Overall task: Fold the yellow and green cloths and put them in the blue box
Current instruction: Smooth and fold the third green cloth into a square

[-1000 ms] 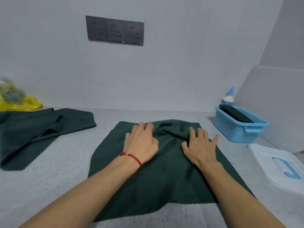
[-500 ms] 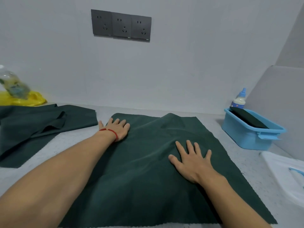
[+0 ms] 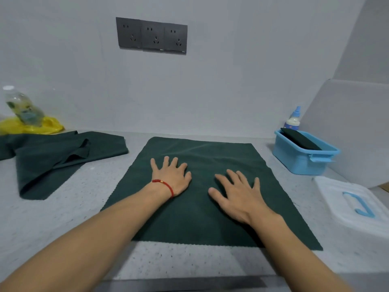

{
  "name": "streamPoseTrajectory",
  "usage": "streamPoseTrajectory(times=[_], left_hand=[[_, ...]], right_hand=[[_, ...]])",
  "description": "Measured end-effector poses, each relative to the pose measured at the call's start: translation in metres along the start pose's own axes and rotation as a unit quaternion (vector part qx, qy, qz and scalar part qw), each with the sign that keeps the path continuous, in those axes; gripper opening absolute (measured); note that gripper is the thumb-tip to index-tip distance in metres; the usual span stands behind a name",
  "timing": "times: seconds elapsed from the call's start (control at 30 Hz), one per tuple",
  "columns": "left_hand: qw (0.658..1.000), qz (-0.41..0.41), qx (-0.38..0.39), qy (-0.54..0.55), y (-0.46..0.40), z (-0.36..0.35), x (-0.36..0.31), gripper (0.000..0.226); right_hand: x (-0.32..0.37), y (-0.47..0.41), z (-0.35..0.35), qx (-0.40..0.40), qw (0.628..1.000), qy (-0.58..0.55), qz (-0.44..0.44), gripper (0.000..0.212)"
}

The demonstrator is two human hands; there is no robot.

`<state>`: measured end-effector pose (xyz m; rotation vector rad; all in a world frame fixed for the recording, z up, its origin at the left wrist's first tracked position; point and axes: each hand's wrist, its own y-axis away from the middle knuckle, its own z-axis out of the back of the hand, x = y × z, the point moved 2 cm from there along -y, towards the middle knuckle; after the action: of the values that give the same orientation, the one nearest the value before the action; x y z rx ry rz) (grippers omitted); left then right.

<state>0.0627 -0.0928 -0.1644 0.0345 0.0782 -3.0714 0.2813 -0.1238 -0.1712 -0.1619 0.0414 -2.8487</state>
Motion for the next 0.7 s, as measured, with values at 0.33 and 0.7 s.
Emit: streamPoseTrajectory(times=[0.33,0.7], left_hand=[[0.982,-0.145,-0.086,0.083,0.144,0.004,-0.039,0.067],[0.981,-0.191,0.033,-0.017,0.196,0.002,-0.019,0.099]], right_hand=[[0.01,0.087,0.012,0.003,0.997,0.001,0.076,0.086],[-0.027,0.16,0.027,0.036,0.982,-0.084,0.168,0.07]])
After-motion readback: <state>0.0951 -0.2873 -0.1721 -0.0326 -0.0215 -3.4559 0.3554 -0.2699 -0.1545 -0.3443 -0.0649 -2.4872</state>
